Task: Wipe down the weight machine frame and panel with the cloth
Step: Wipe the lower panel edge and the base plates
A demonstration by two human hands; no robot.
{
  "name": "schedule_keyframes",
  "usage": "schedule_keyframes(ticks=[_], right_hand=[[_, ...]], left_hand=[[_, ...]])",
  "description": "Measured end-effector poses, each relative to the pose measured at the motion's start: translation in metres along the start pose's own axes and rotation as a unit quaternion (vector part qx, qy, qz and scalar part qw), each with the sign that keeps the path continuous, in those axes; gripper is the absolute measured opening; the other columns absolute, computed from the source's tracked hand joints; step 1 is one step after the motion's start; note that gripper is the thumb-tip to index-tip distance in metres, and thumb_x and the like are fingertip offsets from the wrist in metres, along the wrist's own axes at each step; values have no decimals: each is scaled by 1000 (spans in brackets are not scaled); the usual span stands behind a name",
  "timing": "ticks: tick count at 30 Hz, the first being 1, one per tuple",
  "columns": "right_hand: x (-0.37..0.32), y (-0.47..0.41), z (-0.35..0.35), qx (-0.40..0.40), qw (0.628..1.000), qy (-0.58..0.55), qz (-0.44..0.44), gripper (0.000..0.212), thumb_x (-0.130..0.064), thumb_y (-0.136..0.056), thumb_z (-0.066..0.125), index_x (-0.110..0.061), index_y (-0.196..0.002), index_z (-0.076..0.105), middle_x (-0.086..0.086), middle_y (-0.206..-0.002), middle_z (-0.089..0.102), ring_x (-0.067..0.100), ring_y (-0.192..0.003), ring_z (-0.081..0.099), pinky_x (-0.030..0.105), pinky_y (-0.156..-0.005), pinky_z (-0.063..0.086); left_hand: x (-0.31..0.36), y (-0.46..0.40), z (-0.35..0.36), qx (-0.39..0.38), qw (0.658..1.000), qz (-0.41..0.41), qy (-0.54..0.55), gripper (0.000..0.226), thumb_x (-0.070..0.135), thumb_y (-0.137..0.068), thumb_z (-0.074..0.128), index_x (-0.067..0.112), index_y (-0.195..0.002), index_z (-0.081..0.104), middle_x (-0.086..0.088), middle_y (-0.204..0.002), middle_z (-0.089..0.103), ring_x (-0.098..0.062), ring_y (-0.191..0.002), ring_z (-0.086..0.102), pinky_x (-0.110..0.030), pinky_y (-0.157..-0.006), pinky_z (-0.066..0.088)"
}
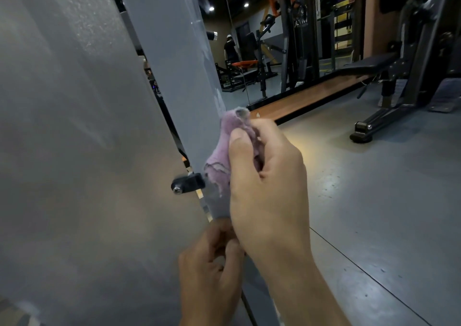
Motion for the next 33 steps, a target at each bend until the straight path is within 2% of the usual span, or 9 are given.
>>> schedule_keyframes(ticks=[4, 8, 15, 18, 21, 24, 26, 29, 33], right_hand=[[26, 4, -3, 13, 998, 46, 42, 22, -35, -107, 46, -30, -90, 60, -13, -70, 61, 8, -63, 58, 19, -53, 41], [75, 13, -14, -21, 978, 154, 140, 26, -41, -106, 45, -25, -95, 62, -2, -83, 64, 11, -73, 59, 15, -53, 42], [128, 33, -44, -81, 938, 168, 292, 30, -27, -95, 59, -9, -71, 60, 2, -60, 60, 26, -64, 56, 34, -58, 40], [97, 23, -46, -44, 970, 69, 230, 25, -29, -92, 63, -10, -78, 66, 5, -63, 60, 13, -58, 51, 28, -55, 40], [35, 12, -45, -21, 998, -7, 60, 16, -21, -98, 65, -18, -84, 69, -6, -65, 60, 0, -57, 52, 12, -50, 40], [-4, 16, -35, -69, 996, -35, -34, 12, -14, -99, 65, -21, -91, 72, -12, -71, 65, 2, -64, 60, 9, -55, 43], [-6, 20, -25, -104, 994, -15, -32, 9, -20, -98, 67, -22, -92, 73, -10, -71, 67, 8, -64, 64, 14, -53, 45], [0, 24, -13, -113, 992, 52, -34, 12, -30, -98, 64, -25, -91, 72, -8, -71, 68, 14, -66, 66, 22, -52, 49], [7, 28, 0, -85, 989, 110, -45, 11, -34, -96, 61, -28, -91, 69, -15, -71, 67, 11, -65, 65, 22, -57, 50]], left_hand=[[-1, 1, 2, -2, 999, 3, 42, 28, 18, -85, 53, 42, -85, 66, 20, -63, 65, 7, -56, 57, -11, -56, 45], [-4, 2, 7, -5, 995, -36, 95, 23, 33, -87, 49, 37, -91, 71, 0, -72, 74, -17, -62, 71, -29, -63, 58], [-3, 4, 7, -15, 991, -60, 118, 24, 36, -81, 49, 38, -90, 71, 0, -73, 73, -18, -67, 73, -23, -62, 57], [-3, 4, 7, -18, 993, -50, 106, 24, 35, -82, 48, 38, -91, 70, 2, -72, 73, -16, -65, 73, -24, -61, 58], [-2, 3, 7, -21, 995, -41, 87, 25, 32, -83, 47, 39, -92, 70, 5, -74, 75, -15, -68, 74, -27, -64, 59], [-1, 3, 3, -16, 1000, -2, 21, 27, 15, -84, 57, 39, -73, 63, 27, -68, 68, 9, -62, 64, -5, -63, 47], [0, 2, -1, -8, 999, 14, -39, 33, 19, -85, 62, 46, -69, 54, 34, -58, 56, 9, -50, 47, 2, -54, 32], [-6, 4, -3, 0, 999, 23, -26, 23, 39, -85, 58, 38, -63, 53, 29, -56, 55, 10, -47, 44, -5, -47, 32], [-21, 10, -3, -29, 1000, -2, 5, 9, 27, -82, 65, 21, -87, 63, 8, -67, 70, -10, -52, 63, -31, -45, 49]])
Point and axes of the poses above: each hand's wrist, its own y-axis away from the middle knuckle, its own z-axis out of the palm, x = y × z, the point moved 4 cm from there along -y, towards the middle knuckle
